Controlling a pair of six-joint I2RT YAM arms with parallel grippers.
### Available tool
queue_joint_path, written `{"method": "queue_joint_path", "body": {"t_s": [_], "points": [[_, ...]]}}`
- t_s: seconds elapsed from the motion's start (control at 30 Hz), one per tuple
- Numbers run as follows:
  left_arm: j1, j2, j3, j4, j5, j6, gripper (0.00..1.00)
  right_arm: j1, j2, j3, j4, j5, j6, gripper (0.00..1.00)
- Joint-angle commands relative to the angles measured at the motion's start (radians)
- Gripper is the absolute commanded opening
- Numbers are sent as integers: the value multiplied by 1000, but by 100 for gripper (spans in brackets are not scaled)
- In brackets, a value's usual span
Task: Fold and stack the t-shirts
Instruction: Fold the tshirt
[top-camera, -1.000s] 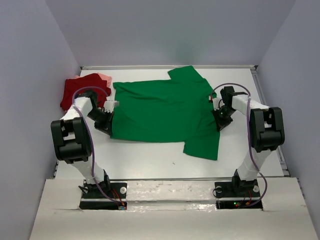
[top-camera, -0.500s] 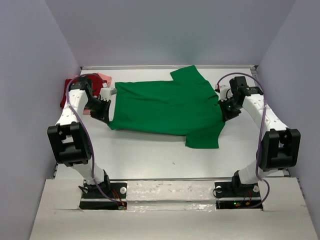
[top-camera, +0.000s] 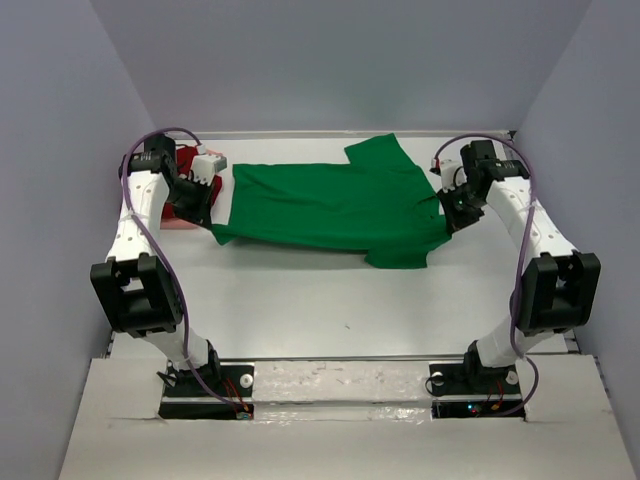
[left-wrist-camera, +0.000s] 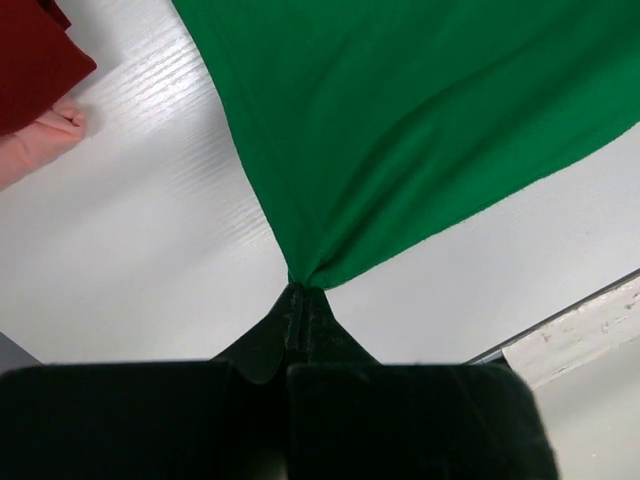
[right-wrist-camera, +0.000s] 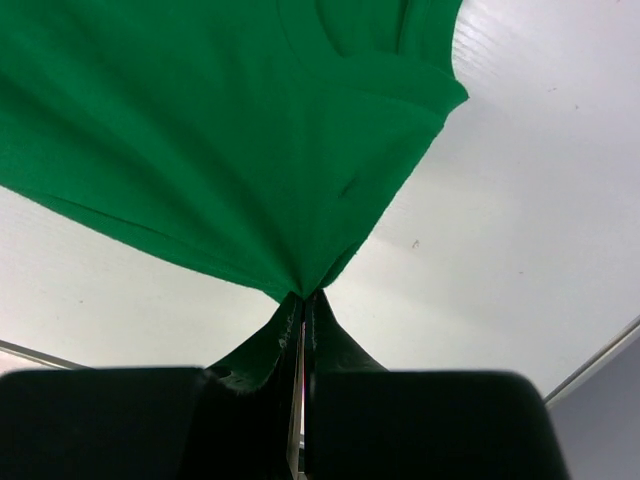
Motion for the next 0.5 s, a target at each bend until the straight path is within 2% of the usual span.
{"method": "queue_joint_path", "body": {"t_s": [0.0, 0.47], "points": [[-3, -24, 31, -10, -23, -19, 0, -4, 41, 46, -1, 6, -6, 0], [-47, 7, -36, 53, -57, -59, 0, -4, 141, 121, 11, -25, 0, 0]]}}
